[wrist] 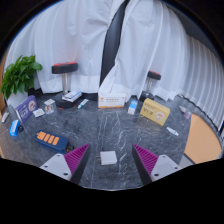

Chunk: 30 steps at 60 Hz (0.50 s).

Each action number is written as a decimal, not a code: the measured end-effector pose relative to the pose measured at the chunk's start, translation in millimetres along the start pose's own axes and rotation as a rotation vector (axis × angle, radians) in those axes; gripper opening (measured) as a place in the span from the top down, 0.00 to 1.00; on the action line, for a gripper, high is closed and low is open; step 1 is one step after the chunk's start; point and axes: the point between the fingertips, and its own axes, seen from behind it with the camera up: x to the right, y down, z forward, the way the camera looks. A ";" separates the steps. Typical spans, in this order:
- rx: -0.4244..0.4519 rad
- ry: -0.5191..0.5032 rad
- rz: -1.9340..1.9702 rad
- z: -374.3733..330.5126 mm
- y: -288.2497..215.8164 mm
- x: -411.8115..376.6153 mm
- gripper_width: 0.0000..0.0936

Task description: Unplug charger

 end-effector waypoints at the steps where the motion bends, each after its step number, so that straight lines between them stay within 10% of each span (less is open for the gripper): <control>1: 0.005 0.005 -0.004 -10.1 -3.2 -0.7 0.09; 30: 0.037 0.017 0.022 -279.7 19.4 -70.7 0.09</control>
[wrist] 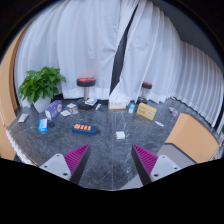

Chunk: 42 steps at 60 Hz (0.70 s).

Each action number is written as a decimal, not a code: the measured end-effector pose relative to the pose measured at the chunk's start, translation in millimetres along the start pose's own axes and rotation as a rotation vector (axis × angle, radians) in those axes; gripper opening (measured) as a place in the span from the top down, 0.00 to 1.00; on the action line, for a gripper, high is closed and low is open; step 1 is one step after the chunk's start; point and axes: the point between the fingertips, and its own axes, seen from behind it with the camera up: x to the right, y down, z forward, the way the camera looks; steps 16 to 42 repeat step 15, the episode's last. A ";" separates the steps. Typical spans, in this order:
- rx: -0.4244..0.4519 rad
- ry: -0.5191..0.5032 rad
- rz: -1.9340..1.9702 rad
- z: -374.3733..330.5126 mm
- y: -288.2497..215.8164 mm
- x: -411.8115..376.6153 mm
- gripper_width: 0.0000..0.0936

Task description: Unplug charger

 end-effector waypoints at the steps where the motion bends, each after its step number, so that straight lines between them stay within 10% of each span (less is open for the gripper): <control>1: -0.003 -0.003 0.003 -4.5 2.2 -2.2 0.09; 42: -0.001 -0.014 0.013 -39.4 13.4 -15.5 0.09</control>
